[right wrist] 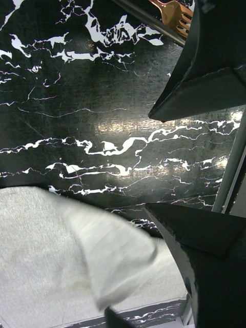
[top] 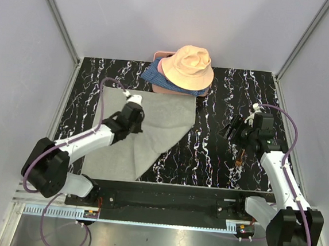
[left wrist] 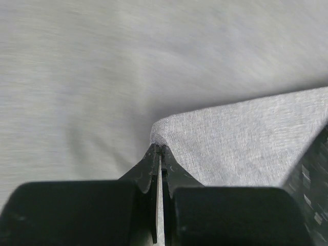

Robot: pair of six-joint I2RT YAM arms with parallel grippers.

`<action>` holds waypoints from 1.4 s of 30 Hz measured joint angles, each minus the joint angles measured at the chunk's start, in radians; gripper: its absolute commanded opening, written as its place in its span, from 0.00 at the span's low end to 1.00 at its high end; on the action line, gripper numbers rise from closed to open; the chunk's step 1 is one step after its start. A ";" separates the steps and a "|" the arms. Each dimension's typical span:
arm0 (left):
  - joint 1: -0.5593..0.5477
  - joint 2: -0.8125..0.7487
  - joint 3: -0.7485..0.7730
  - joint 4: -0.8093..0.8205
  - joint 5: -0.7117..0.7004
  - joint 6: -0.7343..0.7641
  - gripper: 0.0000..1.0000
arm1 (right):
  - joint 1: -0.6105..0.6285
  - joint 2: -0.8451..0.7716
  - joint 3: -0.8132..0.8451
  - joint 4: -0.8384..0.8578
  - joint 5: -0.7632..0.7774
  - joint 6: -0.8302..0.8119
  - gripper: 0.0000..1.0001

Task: Fold the napkin, place the utensils inside, and roll it up
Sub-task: Fold the napkin

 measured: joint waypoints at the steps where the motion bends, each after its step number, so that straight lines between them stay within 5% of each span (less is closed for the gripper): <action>1: 0.048 -0.005 0.000 -0.001 -0.004 0.012 0.00 | 0.000 0.007 0.000 0.003 0.000 0.000 0.74; 8: 0.307 0.036 0.026 -0.011 -0.025 0.095 0.00 | 0.000 0.064 0.002 0.023 -0.011 -0.002 0.74; 15: 0.436 0.207 0.200 -0.031 -0.038 0.155 0.00 | 0.000 0.132 0.038 0.035 -0.027 -0.011 0.74; 42: 0.597 0.570 0.780 -0.306 -0.061 0.214 0.00 | 0.000 0.275 0.141 0.056 -0.053 -0.035 0.75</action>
